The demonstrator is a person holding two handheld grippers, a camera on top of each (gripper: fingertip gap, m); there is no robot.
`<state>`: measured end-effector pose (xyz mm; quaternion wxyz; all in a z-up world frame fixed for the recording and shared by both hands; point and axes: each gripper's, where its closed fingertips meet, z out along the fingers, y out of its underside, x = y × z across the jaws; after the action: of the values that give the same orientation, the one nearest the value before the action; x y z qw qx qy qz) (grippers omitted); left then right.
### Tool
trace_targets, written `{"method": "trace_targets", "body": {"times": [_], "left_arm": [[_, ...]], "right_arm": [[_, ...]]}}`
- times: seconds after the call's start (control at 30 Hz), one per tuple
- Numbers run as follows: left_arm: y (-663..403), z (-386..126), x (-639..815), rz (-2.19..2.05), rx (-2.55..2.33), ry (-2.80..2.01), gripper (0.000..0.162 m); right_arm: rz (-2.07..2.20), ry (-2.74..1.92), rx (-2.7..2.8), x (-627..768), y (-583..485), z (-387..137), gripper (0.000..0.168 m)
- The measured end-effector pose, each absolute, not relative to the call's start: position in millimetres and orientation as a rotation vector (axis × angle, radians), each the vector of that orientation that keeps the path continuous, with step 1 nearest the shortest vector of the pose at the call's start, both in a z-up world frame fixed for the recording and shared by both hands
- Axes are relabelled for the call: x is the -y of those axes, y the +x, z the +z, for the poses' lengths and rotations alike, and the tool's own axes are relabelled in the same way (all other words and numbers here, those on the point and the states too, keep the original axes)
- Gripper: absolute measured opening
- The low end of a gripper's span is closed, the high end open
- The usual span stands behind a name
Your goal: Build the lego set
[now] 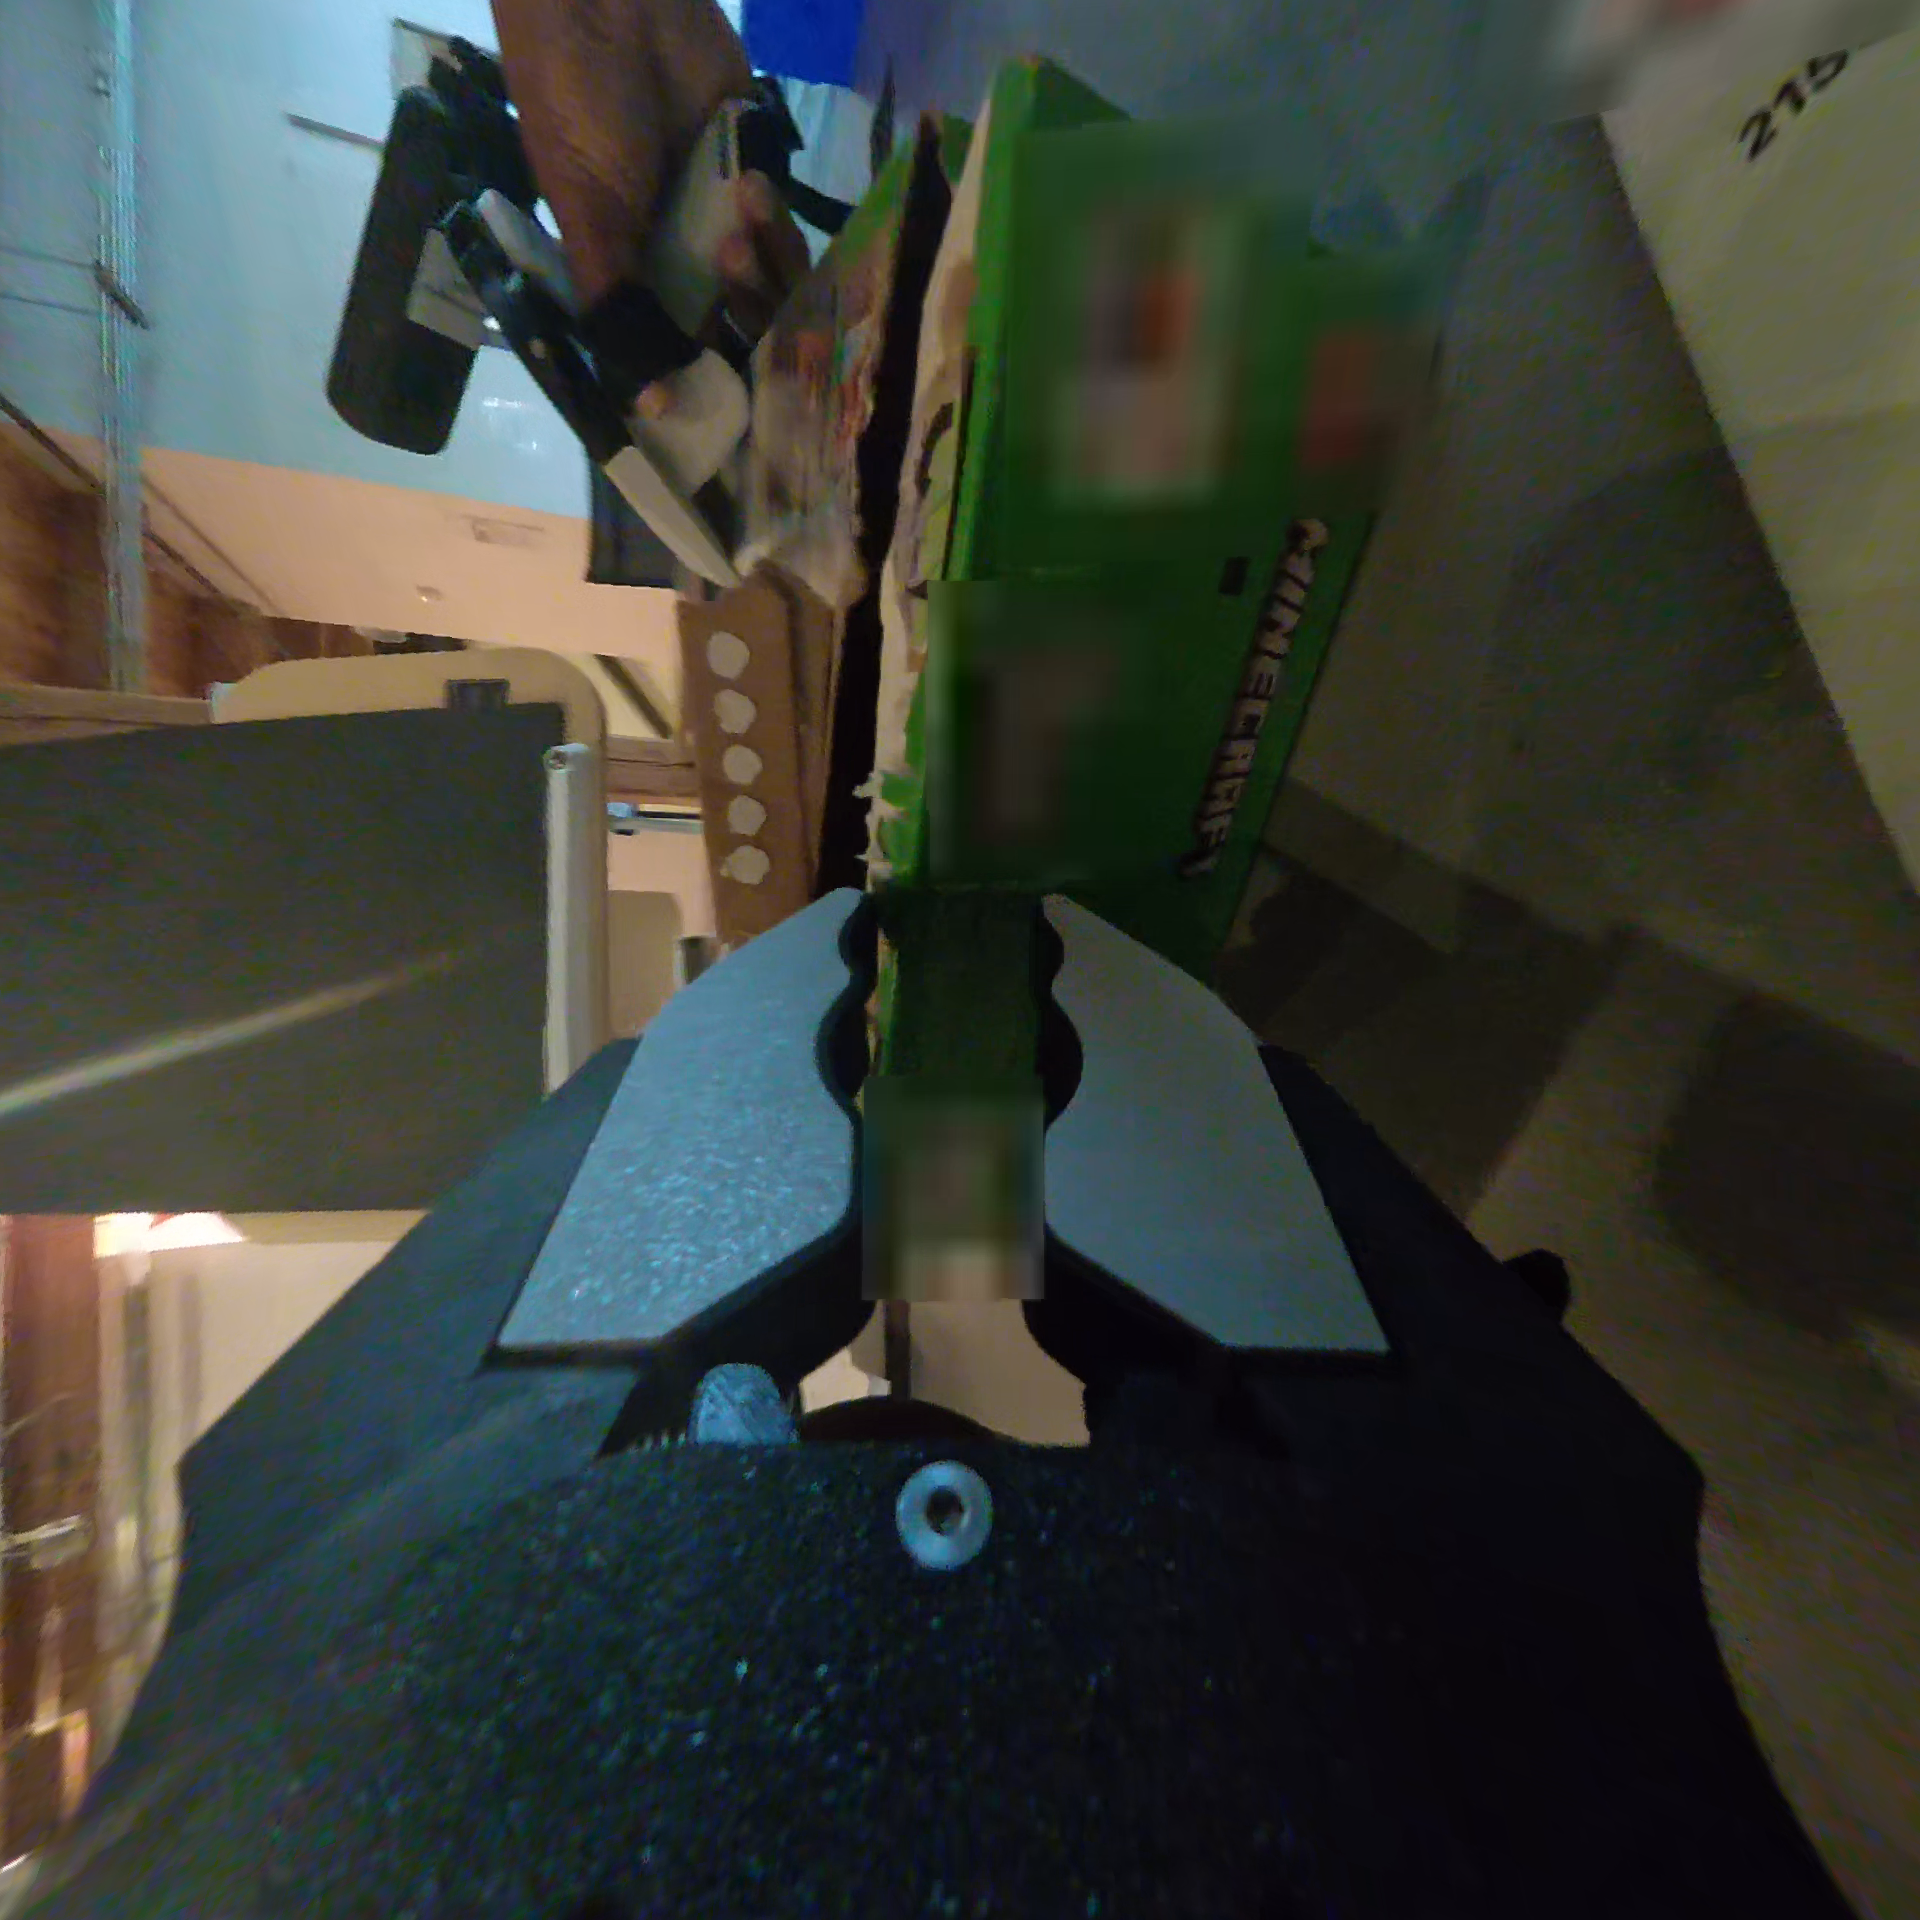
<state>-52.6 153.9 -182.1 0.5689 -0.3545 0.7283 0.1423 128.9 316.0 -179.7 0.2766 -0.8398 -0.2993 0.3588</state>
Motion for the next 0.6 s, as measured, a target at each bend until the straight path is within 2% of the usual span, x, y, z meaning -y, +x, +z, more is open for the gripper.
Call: {"method": "trace_targets", "body": {"times": [0.4,0.6], "left_arm": [[-41,-181,-167,0.25,-1.865,-0.923,0.027],[-34,-184,-166,-0.003,-1.887,-1.134,0.028]], "right_arm": [[0.966,-2.26,0.81,-316,129,-180,0.05],[0.933,-2.278,0.849,-315,129,-181,0.049]]}}
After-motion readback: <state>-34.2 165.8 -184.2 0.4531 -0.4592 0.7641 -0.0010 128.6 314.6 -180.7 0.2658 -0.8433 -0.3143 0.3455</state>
